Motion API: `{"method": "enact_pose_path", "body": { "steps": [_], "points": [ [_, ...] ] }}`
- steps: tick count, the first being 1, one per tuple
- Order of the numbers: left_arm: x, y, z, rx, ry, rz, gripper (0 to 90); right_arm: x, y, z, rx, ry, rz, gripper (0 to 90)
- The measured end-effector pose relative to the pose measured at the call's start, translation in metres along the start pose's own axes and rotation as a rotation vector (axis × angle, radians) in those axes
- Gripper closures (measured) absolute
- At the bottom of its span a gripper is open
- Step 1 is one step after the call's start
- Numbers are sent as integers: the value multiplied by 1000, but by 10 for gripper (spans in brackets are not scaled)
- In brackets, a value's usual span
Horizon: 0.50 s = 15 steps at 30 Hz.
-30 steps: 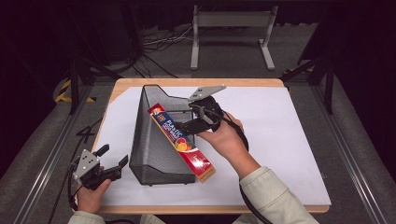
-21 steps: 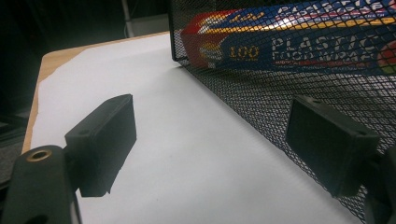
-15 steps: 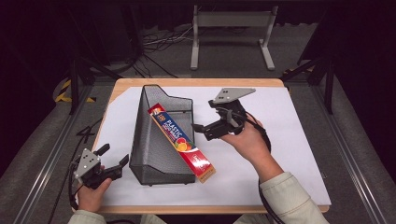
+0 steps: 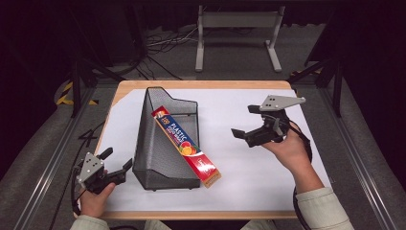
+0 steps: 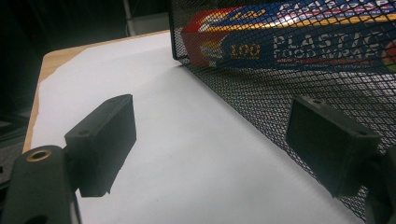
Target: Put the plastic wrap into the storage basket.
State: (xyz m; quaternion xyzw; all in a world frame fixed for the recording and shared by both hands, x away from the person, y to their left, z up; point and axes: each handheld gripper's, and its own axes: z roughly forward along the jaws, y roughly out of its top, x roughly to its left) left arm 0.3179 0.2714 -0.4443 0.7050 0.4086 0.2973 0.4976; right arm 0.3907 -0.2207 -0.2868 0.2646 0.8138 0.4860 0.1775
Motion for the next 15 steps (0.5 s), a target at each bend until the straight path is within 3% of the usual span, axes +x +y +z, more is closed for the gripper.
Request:
{"method": "enact_pose_path", "body": {
  "steps": [6, 10, 15],
  "points": [
    [1, 0, -1, 12, 31, -5, 170, -13, -13, -19, -23, -20, 25, 3],
    [2, -1, -1, 14, 31, -7, 168, -21, -24, -30, -30, -56, 25, 1],
    [2, -1, 0, 12, 30, -5, 168, -32, -44, -40, -63, -94, -2, 0]
  ]
}}
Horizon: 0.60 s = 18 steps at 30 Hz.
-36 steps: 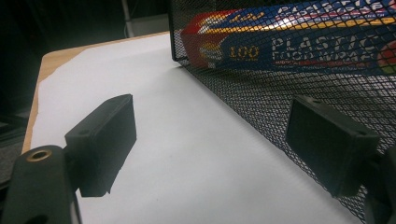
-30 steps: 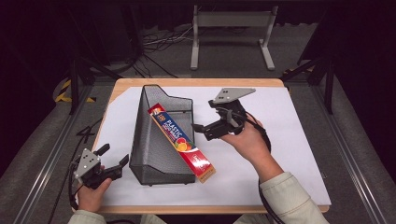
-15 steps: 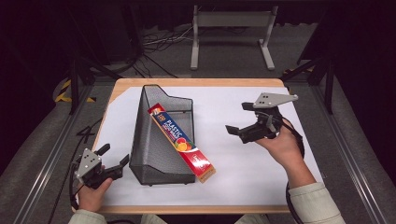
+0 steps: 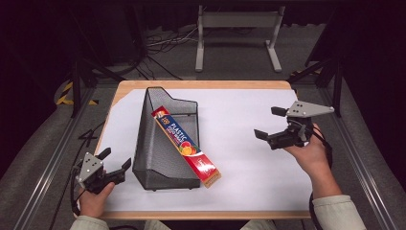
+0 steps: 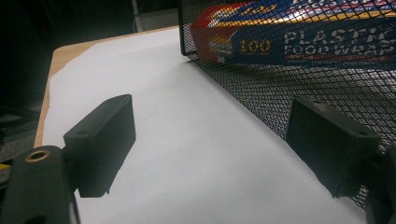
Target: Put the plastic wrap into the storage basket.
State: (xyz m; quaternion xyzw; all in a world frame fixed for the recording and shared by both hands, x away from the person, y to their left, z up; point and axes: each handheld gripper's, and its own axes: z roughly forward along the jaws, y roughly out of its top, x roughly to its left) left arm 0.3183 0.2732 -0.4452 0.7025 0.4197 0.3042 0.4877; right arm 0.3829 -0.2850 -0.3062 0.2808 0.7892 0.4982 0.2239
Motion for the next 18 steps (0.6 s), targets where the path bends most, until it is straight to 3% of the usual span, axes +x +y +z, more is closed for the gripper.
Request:
{"method": "enact_pose_path", "body": {
  "steps": [3, 7, 18],
  "points": [
    [0, 0, 1, 2, 0, 1, 168, -5, -13, -4, -1, -24, -25, 0],
    [-1, 0, 1, 5, 0, 2, 168, -10, -31, -6, 7, -41, -23, 0],
    [0, -1, 1, 7, 5, 1, 164, -19, -80, 1, 7, -52, 58, 0]
  ]
}}
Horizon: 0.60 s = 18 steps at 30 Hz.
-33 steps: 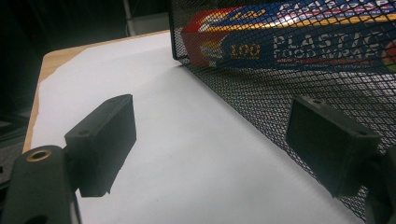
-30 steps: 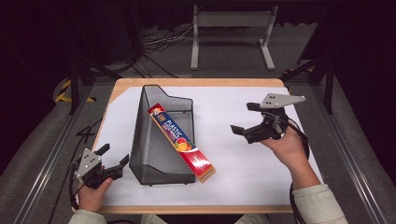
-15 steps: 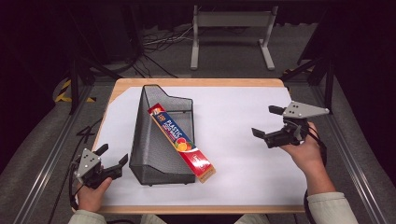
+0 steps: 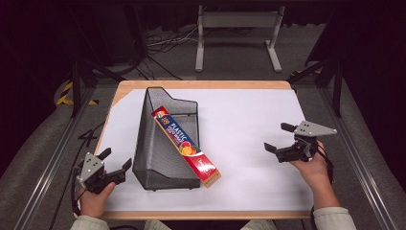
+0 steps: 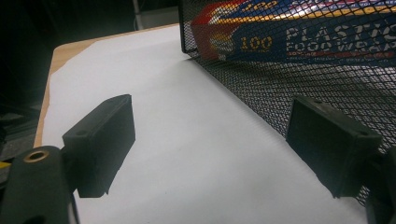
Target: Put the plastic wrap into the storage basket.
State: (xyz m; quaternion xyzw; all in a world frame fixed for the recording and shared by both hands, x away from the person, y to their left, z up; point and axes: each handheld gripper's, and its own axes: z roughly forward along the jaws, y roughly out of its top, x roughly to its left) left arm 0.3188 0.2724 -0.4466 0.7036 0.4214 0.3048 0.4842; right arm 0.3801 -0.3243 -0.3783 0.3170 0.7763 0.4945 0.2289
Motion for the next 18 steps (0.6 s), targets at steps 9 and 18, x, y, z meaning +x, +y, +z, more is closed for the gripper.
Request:
{"method": "enact_pose_path", "body": {
  "steps": [9, 18],
  "points": [
    [0, -2, 1, 5, -7, -1, 152, 0, -28, 11, 72, 4, 37, 0],
    [1, -2, 3, 18, -21, 1, 144, 2, -45, 24, 158, 41, 36, 0]
  ]
}}
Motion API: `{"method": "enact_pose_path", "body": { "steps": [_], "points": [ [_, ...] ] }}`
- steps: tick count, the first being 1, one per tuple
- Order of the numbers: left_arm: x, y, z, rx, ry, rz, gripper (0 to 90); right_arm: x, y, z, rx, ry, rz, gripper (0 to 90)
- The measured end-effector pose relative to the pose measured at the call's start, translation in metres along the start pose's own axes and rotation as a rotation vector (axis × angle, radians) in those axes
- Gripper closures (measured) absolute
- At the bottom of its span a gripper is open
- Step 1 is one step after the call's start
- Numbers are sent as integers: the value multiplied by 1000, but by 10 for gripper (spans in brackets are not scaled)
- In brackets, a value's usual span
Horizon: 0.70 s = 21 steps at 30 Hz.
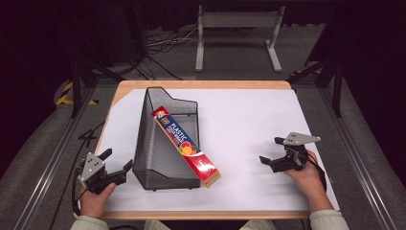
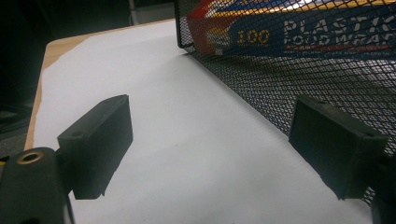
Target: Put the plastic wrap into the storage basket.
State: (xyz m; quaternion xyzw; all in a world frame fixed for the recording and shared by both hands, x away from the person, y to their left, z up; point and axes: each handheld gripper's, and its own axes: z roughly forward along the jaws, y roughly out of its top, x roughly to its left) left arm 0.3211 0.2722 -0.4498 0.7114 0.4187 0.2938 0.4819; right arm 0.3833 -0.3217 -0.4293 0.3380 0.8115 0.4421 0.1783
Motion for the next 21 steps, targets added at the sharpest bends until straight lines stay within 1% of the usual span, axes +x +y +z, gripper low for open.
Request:
{"method": "enact_pose_path", "body": {
  "steps": [3, 5, 8, 9, 11, 13, 15, 16, 17, 19, 21],
  "points": [
    [0, 0, 2, 12, -10, -6, 141, -1, -2, 2, 13, -3, 11, 0],
    [0, 0, 3, 20, -13, 3, 138, -1, -6, 4, 28, 2, 27, 0],
    [0, 0, 5, 31, -18, 3, 137, -1, -11, 8, 62, 7, 45, 0],
    [0, 0, 5, 34, -17, 6, 136, -1, -11, 8, 62, 4, 43, 0],
    [0, -1, 7, 44, -20, 8, 133, -1, -11, 8, 61, -20, 57, 0],
    [0, -1, 8, 52, -21, 10, 132, -2, -11, 8, 54, -36, 74, 0],
    [0, -1, 9, 57, -21, 11, 131, -3, -12, 7, 42, -37, 94, 0],
    [0, -1, 9, 57, -21, 11, 131, -3, -12, 7, 42, -37, 94, 0],
    [0, -1, 9, 58, -21, 12, 131, -5, -12, 6, 29, -35, 102, 0],
    [0, -2, 10, 62, -23, 9, 129, -7, -14, 3, 7, -16, 116, 1],
    [0, -2, 10, 64, -22, 13, 127, -8, -14, 2, -6, 1, 123, 4]
  ]
}}
